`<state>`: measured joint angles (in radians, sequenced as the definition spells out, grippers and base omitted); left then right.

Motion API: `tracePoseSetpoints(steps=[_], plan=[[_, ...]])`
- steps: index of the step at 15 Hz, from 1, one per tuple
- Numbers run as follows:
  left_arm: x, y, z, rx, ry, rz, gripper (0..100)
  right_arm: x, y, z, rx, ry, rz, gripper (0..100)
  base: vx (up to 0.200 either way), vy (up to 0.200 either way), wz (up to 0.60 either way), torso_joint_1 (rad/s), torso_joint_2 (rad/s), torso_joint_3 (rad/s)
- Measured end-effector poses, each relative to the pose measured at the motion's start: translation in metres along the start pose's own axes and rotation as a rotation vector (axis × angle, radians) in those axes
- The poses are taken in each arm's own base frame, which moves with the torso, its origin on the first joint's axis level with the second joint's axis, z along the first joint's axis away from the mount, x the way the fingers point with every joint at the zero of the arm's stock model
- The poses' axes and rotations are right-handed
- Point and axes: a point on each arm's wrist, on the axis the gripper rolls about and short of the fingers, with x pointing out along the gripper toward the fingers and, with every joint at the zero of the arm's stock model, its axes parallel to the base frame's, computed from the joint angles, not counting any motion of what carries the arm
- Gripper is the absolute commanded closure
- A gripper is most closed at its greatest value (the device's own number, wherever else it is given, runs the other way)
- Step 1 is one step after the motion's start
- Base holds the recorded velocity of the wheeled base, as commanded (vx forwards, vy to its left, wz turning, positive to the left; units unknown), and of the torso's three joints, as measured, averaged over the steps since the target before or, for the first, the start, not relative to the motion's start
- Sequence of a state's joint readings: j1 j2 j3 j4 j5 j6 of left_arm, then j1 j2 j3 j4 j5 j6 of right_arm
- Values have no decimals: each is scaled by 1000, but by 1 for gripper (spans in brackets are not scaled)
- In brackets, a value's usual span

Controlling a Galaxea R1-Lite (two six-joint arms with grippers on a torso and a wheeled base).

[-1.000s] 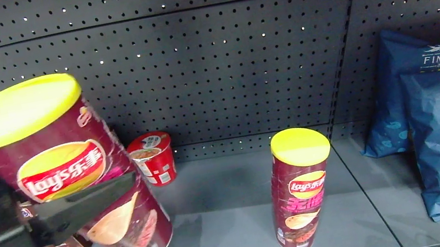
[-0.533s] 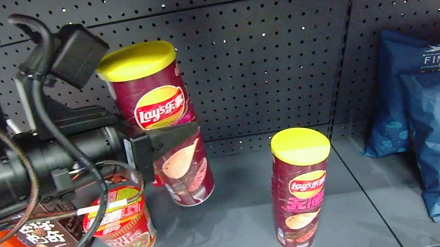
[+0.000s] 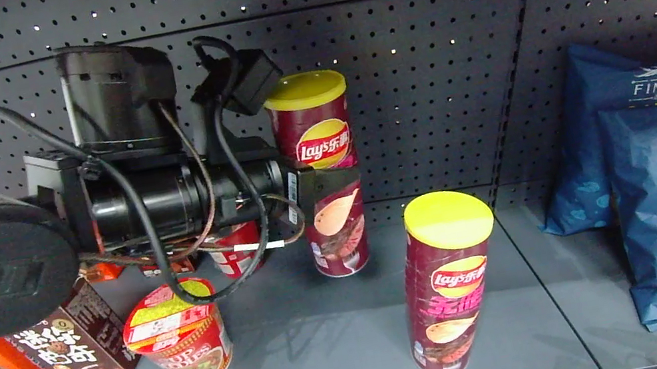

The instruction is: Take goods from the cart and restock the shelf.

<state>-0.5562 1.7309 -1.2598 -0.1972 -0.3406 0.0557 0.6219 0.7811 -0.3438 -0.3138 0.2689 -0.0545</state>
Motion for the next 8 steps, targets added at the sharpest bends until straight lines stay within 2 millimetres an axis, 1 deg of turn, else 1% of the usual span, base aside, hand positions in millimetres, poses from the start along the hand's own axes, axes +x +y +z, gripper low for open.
tracePoseSetpoints(steps=[3, 6, 8], plan=[[29, 11, -1, 17, -1, -80, 100, -1, 1, 2, 0, -8, 16, 0, 0, 0, 0, 0, 0, 0], [49, 26, -8, 66, 13, -115, 100, -1, 2, 5, -1, -18, 21, 0, 0, 0, 0, 0, 0, 0], [59, 37, -14, 65, 22, -124, 100, 0, 1, 6, 0, -18, 23, 0, 0, 0, 0, 0, 0, 0]])
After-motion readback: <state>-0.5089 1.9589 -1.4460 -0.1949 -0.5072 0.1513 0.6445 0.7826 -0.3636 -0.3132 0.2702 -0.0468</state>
